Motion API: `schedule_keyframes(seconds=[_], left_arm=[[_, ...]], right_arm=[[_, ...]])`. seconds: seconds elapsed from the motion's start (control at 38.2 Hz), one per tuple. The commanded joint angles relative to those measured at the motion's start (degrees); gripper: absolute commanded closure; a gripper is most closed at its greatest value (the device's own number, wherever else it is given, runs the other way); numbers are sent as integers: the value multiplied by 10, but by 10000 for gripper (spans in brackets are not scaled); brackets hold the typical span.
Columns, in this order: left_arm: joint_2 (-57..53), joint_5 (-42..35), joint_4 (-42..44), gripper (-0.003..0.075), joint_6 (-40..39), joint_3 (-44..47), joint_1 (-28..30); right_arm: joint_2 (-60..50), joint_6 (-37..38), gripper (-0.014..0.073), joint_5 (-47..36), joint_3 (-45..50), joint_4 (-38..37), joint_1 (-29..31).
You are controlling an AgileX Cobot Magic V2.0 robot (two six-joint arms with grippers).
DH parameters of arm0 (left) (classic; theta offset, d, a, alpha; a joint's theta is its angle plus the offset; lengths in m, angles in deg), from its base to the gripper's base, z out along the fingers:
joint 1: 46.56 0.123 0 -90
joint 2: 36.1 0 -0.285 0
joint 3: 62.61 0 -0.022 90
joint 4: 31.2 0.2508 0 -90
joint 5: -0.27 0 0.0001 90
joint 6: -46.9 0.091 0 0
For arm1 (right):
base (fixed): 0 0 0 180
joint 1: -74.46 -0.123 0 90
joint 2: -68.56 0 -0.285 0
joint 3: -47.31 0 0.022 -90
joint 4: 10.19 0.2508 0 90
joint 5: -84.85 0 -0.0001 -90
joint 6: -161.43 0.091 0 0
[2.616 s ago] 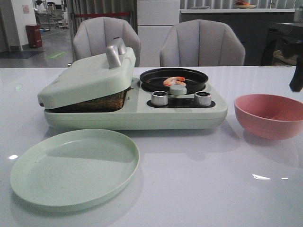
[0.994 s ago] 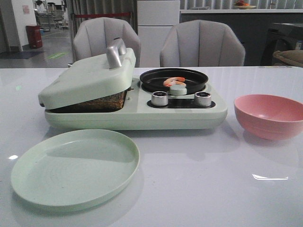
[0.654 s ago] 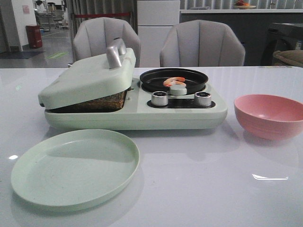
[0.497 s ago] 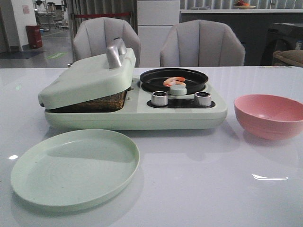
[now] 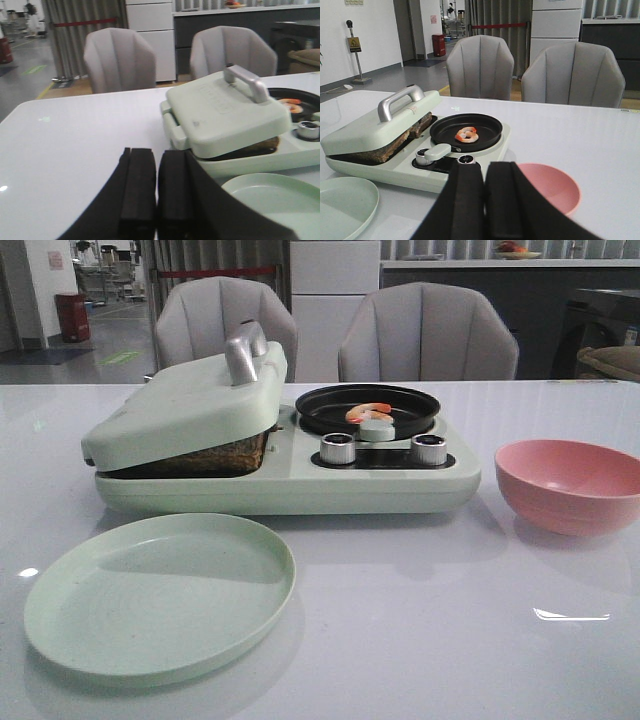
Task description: Make breakfast with bread and shrimp
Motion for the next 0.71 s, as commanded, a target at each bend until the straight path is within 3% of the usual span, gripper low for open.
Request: schedule_keyframes(seconds=[0.0, 0.29, 0.68], left_arm=[[-1, -68, 3, 608, -11, 2, 34], [-12, -165, 19, 608, -34, 67, 41], [-11, -152, 19, 608, -34, 66, 41]], right_arm=[[7, -6, 442, -41, -15, 5, -1], [8, -6, 442, -41, -15, 5, -1], [8, -6, 442, -41, -15, 5, -1]])
